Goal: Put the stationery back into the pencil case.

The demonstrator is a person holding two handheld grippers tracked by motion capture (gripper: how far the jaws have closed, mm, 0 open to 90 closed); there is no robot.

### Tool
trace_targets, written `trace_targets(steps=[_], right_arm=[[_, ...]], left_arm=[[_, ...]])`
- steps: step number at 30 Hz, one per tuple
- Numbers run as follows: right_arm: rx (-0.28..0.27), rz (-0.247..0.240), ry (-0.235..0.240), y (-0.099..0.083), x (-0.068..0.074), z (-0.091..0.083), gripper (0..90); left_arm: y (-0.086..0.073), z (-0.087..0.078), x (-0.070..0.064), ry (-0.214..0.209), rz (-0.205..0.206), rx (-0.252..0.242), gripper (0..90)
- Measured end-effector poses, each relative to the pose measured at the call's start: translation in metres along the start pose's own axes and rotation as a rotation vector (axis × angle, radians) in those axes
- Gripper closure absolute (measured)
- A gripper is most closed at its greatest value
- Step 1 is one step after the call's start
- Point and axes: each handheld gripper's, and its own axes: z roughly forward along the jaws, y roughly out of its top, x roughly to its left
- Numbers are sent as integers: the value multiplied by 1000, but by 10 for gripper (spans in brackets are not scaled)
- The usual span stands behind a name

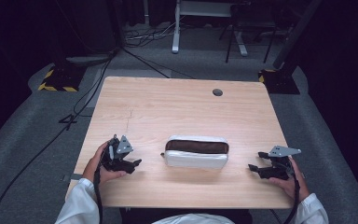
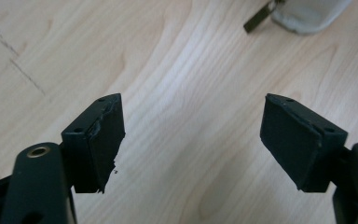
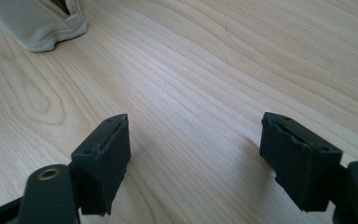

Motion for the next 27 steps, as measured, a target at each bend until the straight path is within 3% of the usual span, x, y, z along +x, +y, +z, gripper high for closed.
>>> trace_targets(steps=[3, 5, 12, 17, 20, 22, 27], right_arm=[[-5, 4, -9, -2, 1, -2, 247], [-2, 8, -14, -3, 2, -3, 246], [-4, 15, -18, -5, 1, -5, 230], [-3, 20, -23, -5, 1, -4, 219], [-4, 20, -25, -5, 2, -4, 218], [-4, 20, -25, -5, 2, -4, 217], [-4, 21, -26, -5, 1, -4, 215]], left_arm=[[-10, -2, 0, -9, -20, -4, 199], [-18, -2, -1, 12, -33, 8, 201], [-37, -6, -2, 21, -76, 11, 200], [-51, -9, 0, -2, -133, -26, 200], [-59, -6, 2, -2, -168, -22, 197], [-64, -4, 4, -13, -201, -58, 168], [-65, -3, 4, -7, -202, -64, 150]])
